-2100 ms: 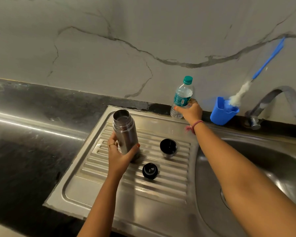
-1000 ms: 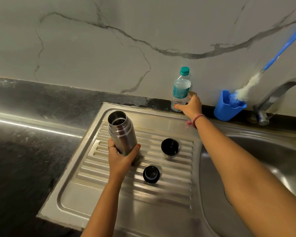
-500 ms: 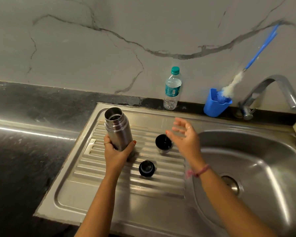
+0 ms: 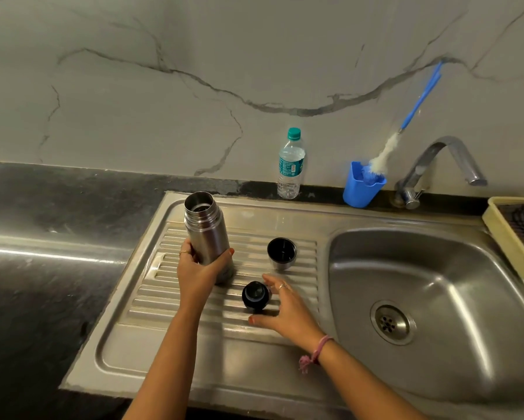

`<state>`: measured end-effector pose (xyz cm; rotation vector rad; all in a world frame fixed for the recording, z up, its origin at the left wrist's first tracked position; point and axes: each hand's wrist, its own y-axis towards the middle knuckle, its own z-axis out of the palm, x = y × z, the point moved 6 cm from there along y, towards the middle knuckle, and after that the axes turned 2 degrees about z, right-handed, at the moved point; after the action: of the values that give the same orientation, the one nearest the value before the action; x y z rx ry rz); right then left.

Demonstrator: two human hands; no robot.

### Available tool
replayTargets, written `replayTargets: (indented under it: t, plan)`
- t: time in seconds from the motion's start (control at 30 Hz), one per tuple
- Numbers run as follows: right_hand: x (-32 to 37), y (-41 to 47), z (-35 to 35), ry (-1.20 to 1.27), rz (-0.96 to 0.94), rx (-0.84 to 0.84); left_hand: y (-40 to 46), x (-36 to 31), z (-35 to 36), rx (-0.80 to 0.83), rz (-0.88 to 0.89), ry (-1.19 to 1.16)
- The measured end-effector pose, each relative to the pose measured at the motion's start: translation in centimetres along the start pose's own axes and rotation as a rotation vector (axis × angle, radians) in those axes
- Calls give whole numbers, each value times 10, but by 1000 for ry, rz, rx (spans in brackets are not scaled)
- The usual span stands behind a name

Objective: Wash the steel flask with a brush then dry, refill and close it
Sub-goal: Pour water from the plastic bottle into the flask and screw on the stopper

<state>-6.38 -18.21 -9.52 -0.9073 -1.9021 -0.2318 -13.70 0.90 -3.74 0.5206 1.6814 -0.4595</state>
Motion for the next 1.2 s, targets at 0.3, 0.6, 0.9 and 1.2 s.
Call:
replayTargets:
  t: [0.3, 0.6, 0.9, 1.2]
  plan:
    - [5, -3, -4, 126, 21, -130, 2, -2, -3, -16, -21, -18]
    - [-13, -32, -33, 378, 60, -224, -12, -9, -5, 4, -34, -73]
    - [-42, -72, -91, 596, 54, -342, -51, -46, 20, 135, 16, -130]
    - [-49, -116, -174, 544, 32, -494, -103, -69, 85, 297, 70, -144]
